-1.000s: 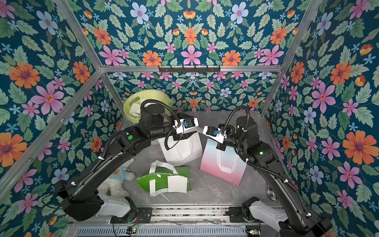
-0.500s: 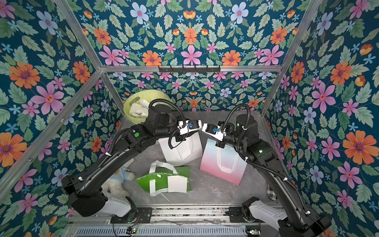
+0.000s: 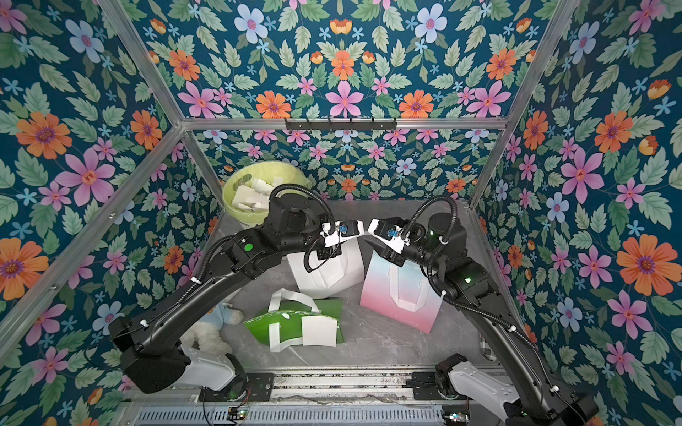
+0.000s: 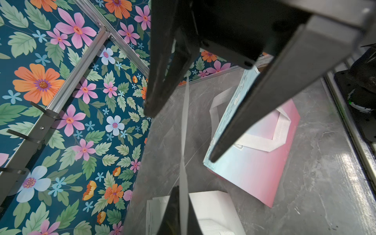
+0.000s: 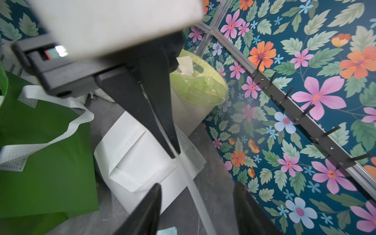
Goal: Shred takeout receipts and throw away
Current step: Tear off the takeout receipt from the takeout bag.
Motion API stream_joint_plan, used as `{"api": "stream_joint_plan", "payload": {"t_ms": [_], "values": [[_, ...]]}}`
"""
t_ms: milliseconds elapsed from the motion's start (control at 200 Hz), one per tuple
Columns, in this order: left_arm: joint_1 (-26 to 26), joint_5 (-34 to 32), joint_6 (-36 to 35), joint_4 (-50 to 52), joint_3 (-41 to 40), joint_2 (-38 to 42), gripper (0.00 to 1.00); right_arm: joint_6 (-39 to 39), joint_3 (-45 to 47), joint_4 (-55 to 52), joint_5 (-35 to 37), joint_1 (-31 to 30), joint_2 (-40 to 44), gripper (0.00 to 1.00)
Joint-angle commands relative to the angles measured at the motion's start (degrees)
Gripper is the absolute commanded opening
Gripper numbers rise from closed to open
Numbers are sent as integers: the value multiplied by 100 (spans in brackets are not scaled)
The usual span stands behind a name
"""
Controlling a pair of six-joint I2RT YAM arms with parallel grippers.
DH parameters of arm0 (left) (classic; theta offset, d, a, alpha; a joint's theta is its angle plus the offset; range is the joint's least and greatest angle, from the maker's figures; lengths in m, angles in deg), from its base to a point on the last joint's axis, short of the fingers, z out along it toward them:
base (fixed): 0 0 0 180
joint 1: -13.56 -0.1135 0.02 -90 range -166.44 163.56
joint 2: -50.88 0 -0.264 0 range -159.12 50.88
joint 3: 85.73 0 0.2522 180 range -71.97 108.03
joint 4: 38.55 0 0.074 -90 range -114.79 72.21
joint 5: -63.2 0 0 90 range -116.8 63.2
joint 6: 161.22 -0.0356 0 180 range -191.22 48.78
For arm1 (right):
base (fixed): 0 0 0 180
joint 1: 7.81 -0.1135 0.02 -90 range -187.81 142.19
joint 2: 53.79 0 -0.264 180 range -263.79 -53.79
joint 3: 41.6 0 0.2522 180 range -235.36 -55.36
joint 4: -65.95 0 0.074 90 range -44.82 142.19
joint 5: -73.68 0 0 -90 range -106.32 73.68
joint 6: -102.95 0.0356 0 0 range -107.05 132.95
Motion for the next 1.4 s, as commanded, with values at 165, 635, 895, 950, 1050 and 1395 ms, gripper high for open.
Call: {"api": "stream_joint_plan", "payload": {"t_ms": [165,635,895,950,1050,1395], "values": [[-772,1742,938,-1257,-439,354,0,2932,797,2399,-1849,1269,459,99],[-951,2651,1946,-2706,-1112,472,0,7726,242,5820,-3489,1321,-1032,99],[-947,2617,2044,-2775,-1128,421,0,7527,119,5551,-3707,825,-1177,99],[-946,2632,2077,-2802,-1130,418,0,7223,24,5163,-3688,671,-1161,96],[-949,2696,2104,-2806,-1104,404,0,6772,-106,4652,-3479,517,-1150,90],[-945,2696,2147,-2830,-1115,401,0,6699,-225,4625,-3341,367,-1374,73]]}}
